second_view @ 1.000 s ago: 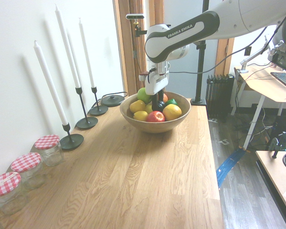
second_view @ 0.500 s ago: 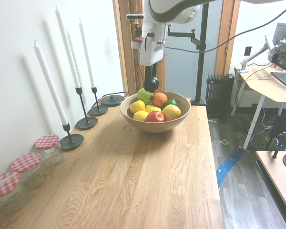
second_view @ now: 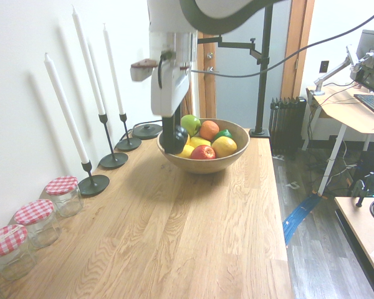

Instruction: Take plum out of the basket

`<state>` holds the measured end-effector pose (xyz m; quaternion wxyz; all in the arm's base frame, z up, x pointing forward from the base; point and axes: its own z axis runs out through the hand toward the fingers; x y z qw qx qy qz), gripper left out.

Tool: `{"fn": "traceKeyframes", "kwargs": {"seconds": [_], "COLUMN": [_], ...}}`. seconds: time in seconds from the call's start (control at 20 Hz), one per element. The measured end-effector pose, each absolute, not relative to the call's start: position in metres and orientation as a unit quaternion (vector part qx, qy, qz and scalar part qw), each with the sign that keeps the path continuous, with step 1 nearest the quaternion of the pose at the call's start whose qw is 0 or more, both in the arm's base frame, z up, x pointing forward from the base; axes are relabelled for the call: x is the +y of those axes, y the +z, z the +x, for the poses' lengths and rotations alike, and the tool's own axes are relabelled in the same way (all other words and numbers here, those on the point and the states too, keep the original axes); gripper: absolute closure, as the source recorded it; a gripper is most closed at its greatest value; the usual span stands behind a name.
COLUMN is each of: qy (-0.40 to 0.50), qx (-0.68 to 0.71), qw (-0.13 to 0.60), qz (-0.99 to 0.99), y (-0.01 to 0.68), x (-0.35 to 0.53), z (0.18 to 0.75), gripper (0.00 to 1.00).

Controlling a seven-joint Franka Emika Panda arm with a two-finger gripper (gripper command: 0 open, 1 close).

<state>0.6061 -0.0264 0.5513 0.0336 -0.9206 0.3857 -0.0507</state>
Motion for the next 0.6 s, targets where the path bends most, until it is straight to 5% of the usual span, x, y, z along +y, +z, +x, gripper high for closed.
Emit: {"fn": "traceKeyframes", "kwargs": {"seconds": [0.6], "qy": [-0.031], "qx": [0.406], "qw": [0.023], "qz": [-0.913], "y": [0.428], "x": [0.048], "z": [0.626], "gripper": [1.0]}}
